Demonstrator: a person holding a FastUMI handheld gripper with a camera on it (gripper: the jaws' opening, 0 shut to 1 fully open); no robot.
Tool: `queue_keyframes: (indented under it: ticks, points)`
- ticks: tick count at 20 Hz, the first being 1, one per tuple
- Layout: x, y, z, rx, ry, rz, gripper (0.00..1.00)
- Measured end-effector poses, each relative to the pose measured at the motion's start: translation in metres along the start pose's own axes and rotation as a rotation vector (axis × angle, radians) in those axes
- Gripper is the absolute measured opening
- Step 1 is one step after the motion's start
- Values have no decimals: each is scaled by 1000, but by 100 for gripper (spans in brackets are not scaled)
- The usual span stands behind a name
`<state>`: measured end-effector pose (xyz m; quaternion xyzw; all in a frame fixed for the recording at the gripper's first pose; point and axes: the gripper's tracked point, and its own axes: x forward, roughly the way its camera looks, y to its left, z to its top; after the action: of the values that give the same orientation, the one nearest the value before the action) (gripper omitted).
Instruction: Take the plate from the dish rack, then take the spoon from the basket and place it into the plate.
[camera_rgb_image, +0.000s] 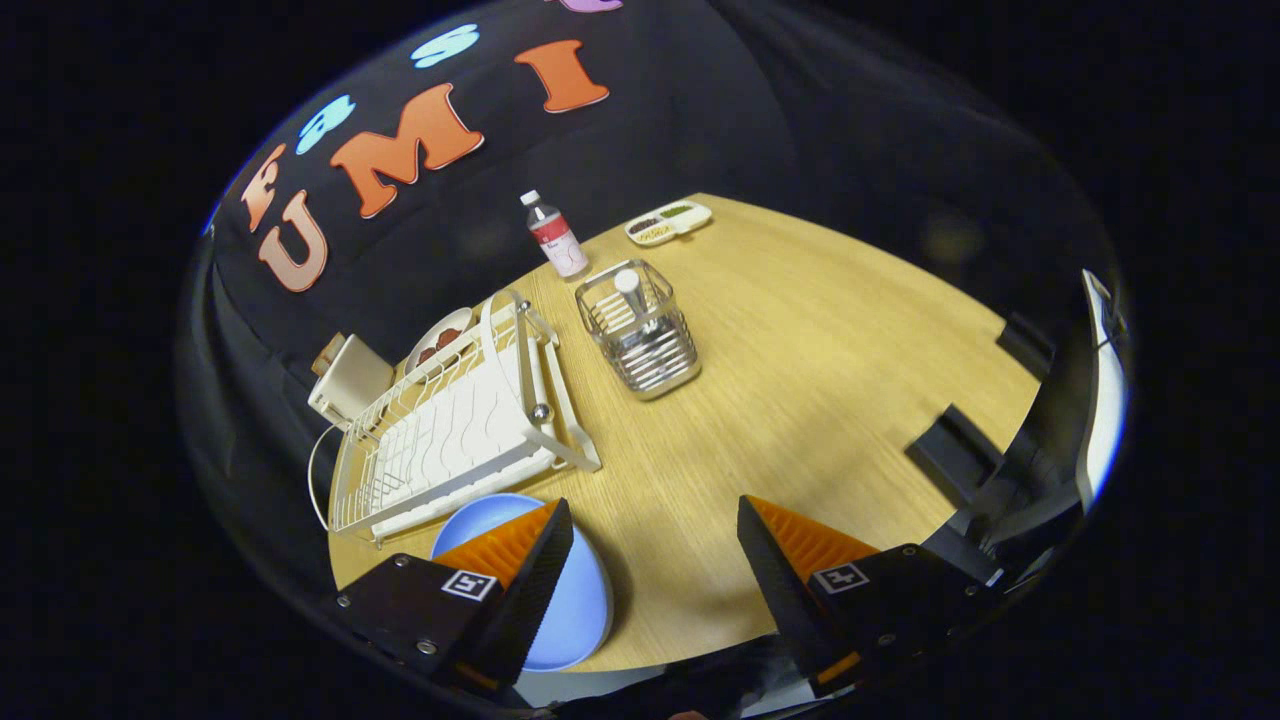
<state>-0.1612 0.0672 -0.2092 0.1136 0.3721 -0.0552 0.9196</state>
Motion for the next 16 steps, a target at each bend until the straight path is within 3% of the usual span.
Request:
queue_keyframes:
  ticks: [7,12,16]
  points:
    - [5,-10,77,-104,-166,-12,99]
    - [19,10,115,-193,-258,55,97]
    - [47,18,113,-292,-213,94,78]
